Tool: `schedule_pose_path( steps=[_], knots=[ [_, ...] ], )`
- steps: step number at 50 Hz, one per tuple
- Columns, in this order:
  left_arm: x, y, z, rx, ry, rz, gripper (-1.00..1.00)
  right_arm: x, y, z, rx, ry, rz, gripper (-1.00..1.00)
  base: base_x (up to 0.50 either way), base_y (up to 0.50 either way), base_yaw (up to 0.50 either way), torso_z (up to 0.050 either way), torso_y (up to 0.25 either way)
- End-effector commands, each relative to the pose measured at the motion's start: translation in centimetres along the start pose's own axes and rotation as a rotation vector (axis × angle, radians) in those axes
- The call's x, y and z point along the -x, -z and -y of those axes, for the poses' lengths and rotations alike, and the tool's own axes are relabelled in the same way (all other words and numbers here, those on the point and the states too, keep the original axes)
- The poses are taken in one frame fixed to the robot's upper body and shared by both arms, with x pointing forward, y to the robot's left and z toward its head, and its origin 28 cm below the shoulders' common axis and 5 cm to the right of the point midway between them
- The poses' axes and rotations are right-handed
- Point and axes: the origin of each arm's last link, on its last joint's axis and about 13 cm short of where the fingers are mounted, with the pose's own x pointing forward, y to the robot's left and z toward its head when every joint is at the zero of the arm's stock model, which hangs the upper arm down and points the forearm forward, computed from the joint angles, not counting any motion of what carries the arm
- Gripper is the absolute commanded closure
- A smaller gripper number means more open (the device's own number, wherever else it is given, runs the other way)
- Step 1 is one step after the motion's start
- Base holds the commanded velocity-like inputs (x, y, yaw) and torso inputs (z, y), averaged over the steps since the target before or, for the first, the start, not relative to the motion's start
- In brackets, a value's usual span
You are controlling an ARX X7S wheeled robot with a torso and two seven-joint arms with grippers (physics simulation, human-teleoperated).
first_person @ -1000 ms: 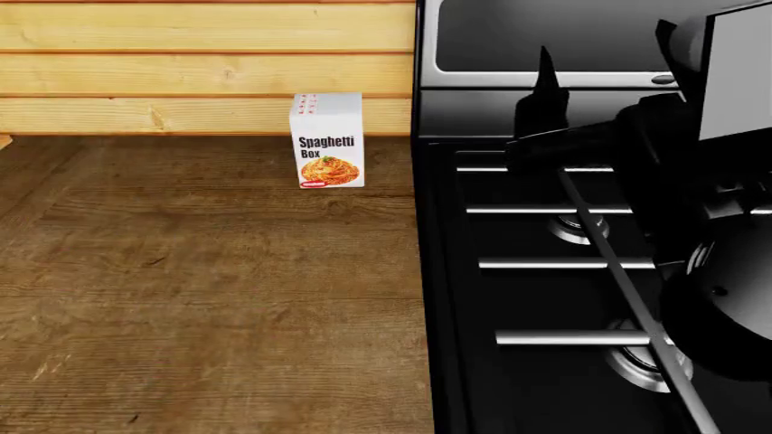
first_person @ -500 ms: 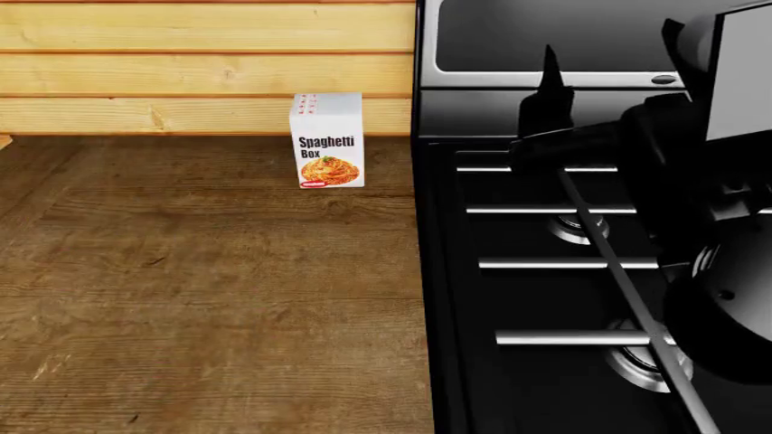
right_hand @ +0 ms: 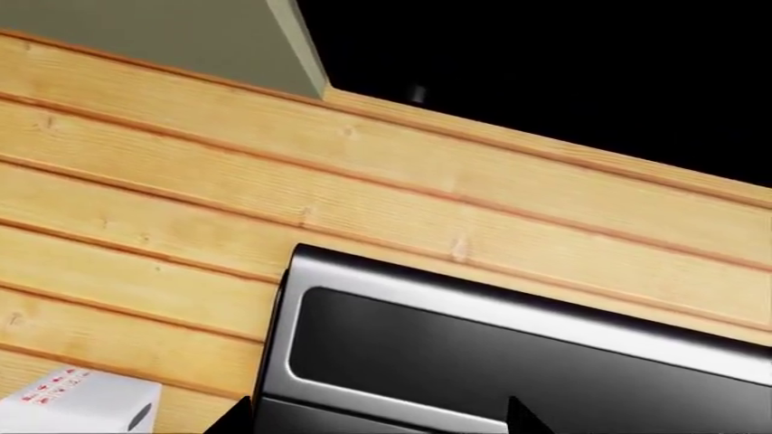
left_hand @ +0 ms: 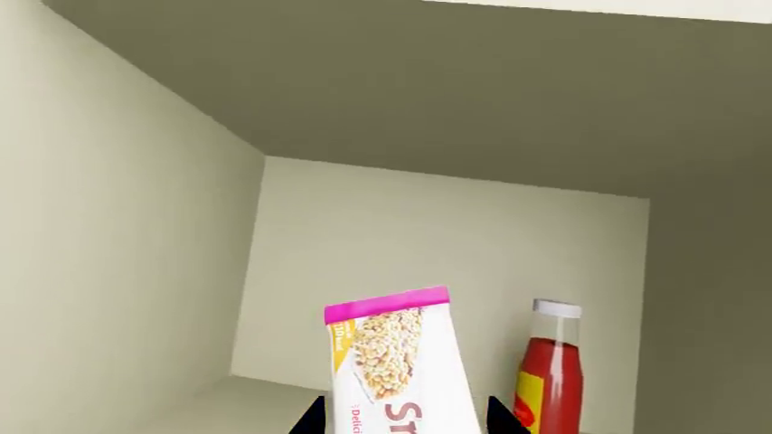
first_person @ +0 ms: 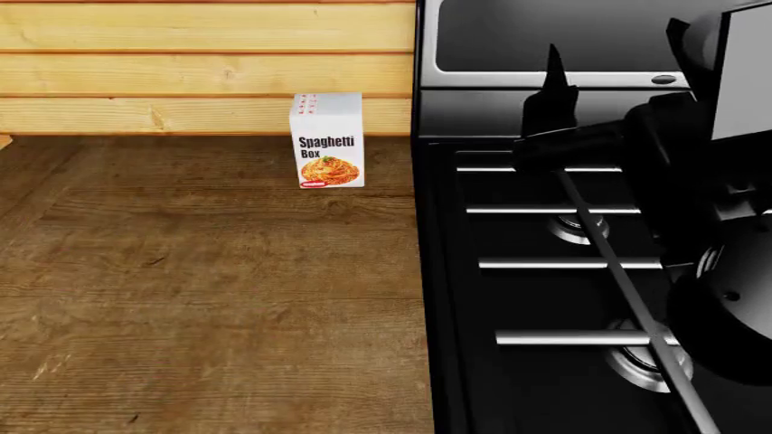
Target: Pick the salsa and bar from the counter and place them in the cabinets closest to them.
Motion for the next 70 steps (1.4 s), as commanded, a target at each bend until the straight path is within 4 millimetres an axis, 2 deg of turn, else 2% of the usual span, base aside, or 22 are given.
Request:
schedule_pose_path(
  steps=[1,6,15,20,29,30,38,47,58,70],
  knots=[
    [-2.5,1.4,2.0,-0.005,0.036,-0.071,1.00,-0.1,0.1,0.0,-0.001,0.000,-0.003,-1.00,0.00,0.00,0.00,0.000,0.000],
    [-3.1,2.4,2.8,-0.011,0.053,-0.105,1.00,-0.1,0.3,-0.1,-0.005,0.001,-0.003,-1.00,0.00,0.00,0.00,0.000,0.000],
    [-4.3,5.6,4.2,-0.096,0.081,-0.208,1.00,1.4,-1.1,0.5,0.002,0.007,-0.006,-1.00,0.00,0.00,0.00,0.000,0.000],
    [-4.5,7.1,4.7,-0.160,0.109,-0.246,1.00,0.1,0.2,-0.1,-0.003,0.011,0.007,-1.00,0.00,0.00,0.00,0.000,0.000],
    [-4.6,7.5,4.5,-0.191,0.118,-0.262,1.00,0.6,0.0,0.1,-0.001,0.015,0.007,-1.00,0.00,0.00,0.00,0.000,0.000],
    [-4.6,7.5,4.5,-0.193,0.117,-0.262,-1.00,0.6,0.0,0.0,-0.001,0.013,0.006,-1.00,0.00,0.00,0.00,0.000,0.000],
    [-4.5,6.7,4.1,-0.195,0.085,-0.237,-1.00,-0.2,0.2,-0.1,0.005,0.008,0.001,-1.00,0.00,0.00,0.00,0.000,0.000],
    [-4.2,5.1,3.7,-0.168,0.052,-0.177,-1.00,0.2,0.0,0.0,0.005,0.013,0.003,-1.00,0.00,0.00,0.00,0.000,0.000],
    [-2.7,1.6,3.0,-0.122,0.033,-0.061,-1.00,0.3,-0.2,0.0,0.008,0.012,0.001,-1.00,0.00,0.00,0.00,0.000,0.000],
    [-0.8,-0.1,2.9,-0.064,0.042,0.014,-1.00,0.0,-0.2,-0.1,0.015,0.009,-0.003,-1.00,0.00,0.00,0.00,0.000,0.000]
  ],
)
